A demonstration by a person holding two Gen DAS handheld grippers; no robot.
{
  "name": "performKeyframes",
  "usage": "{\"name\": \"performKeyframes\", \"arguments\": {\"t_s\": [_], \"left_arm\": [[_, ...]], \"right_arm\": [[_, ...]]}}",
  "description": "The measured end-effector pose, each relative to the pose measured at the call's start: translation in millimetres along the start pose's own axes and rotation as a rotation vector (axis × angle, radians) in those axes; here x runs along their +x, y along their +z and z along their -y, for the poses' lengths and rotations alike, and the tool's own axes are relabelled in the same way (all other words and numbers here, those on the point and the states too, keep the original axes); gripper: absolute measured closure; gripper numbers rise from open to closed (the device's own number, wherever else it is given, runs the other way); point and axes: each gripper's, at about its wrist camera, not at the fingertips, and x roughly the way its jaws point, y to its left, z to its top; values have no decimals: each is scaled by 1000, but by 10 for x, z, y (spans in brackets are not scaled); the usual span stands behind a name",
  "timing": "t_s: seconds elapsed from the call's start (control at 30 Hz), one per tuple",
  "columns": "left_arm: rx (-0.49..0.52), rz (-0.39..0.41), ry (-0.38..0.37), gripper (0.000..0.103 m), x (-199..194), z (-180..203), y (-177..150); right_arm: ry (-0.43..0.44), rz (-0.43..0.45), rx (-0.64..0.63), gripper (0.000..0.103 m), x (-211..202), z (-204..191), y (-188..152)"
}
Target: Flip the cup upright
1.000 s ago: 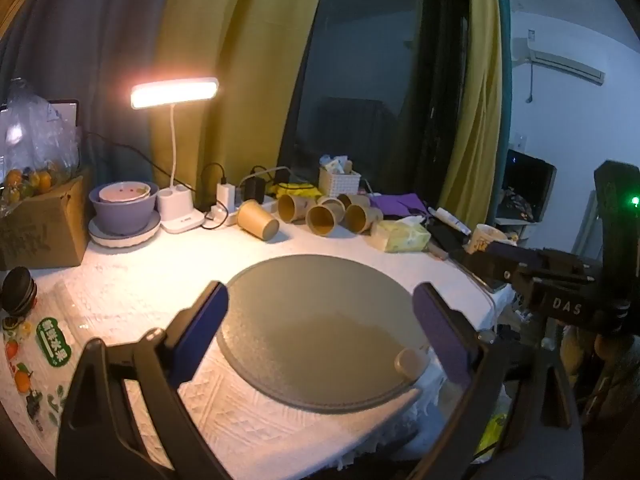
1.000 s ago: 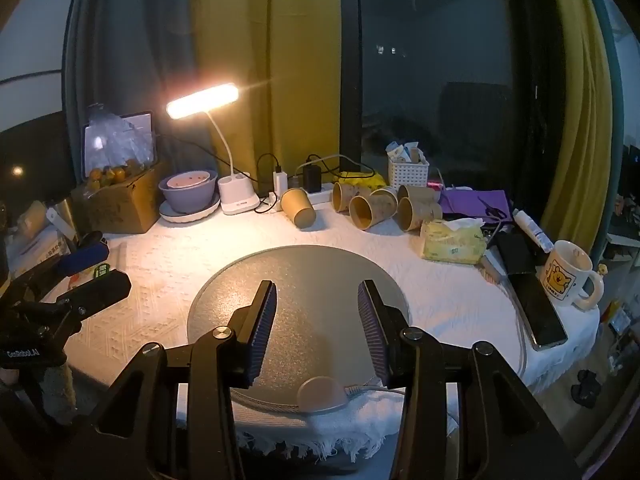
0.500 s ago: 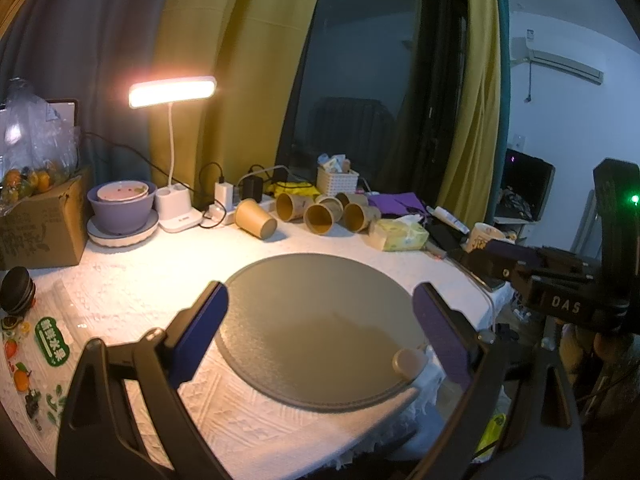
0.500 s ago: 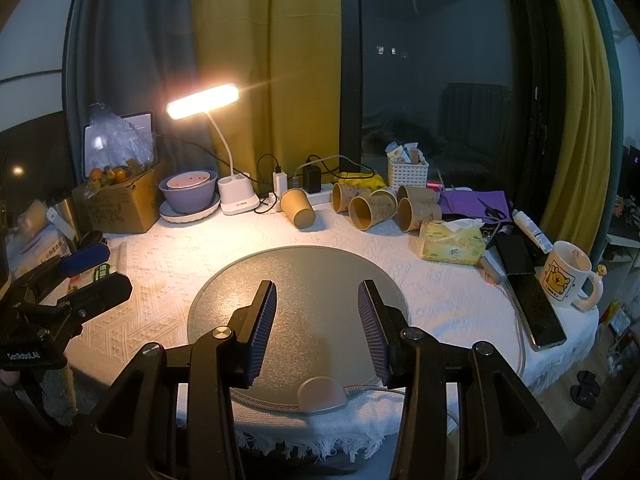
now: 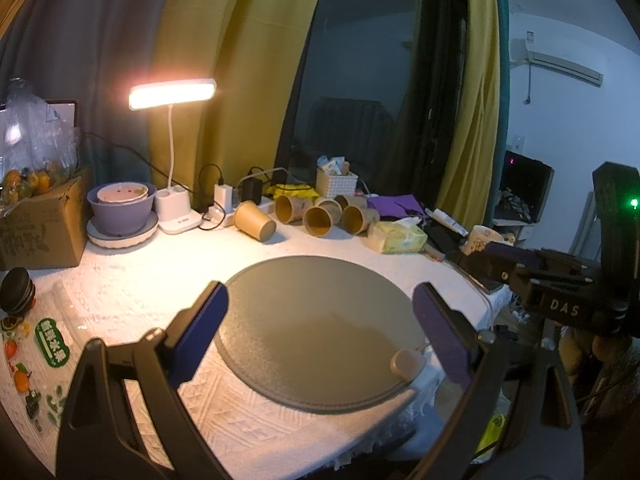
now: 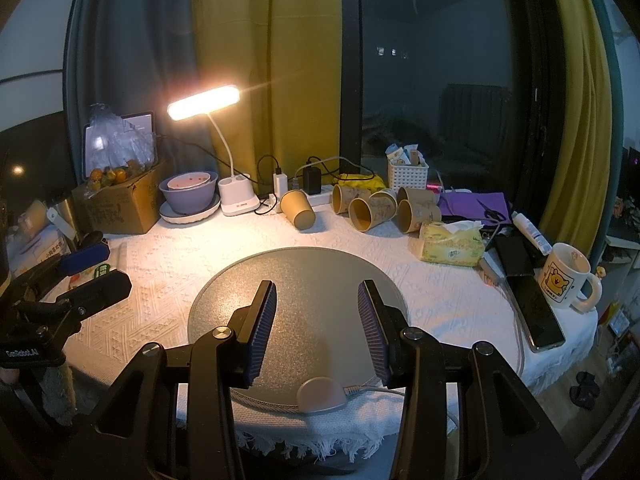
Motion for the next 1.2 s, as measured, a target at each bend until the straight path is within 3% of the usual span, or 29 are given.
{"name": "performKeyframes", "arguments": {"t_s": [1.2], "left_arm": [[4, -4, -5, 9, -5, 27, 28]], "right_arm": [[-4, 0, -1, 58, -11, -3, 11]]}}
